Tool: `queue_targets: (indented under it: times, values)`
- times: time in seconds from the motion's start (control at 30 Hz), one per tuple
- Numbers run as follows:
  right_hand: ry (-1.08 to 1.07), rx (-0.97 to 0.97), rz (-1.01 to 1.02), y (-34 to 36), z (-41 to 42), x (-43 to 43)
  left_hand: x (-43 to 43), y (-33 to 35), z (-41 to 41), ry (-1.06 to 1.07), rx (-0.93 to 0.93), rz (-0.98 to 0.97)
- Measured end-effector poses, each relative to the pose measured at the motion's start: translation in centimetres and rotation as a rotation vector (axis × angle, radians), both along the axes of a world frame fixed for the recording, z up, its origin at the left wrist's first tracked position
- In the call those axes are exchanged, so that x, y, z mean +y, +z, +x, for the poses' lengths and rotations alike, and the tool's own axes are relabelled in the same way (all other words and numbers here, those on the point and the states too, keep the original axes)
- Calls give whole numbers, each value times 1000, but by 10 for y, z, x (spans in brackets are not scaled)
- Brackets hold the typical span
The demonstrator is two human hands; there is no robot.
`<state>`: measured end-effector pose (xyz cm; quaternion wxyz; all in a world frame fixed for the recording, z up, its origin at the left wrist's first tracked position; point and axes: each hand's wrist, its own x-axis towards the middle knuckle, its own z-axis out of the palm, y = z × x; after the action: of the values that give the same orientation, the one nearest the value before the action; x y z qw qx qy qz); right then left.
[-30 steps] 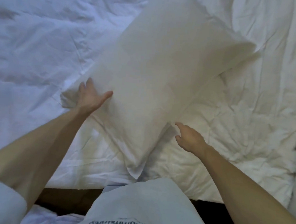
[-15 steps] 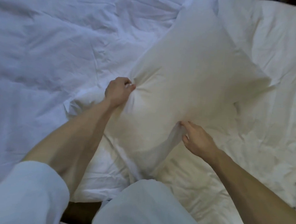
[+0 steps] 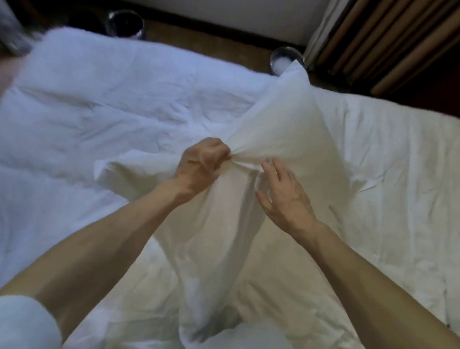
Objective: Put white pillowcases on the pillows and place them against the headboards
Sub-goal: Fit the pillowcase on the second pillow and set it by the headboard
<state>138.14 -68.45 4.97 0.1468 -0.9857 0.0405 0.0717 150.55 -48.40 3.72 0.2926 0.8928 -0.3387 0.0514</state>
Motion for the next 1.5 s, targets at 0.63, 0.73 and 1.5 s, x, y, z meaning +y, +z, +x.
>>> queue_targets:
  times: [0.63,0.73,1.5]
  values:
    - [387,237,-300,51,-92,85,194,3,-249,-296,-237,281]
    - [335,270,-313,46,-100,101,197,2,-256,-227,-183,354]
    - [426,-34,-441,38,-178,82,153,38,-299,-9,309,762]
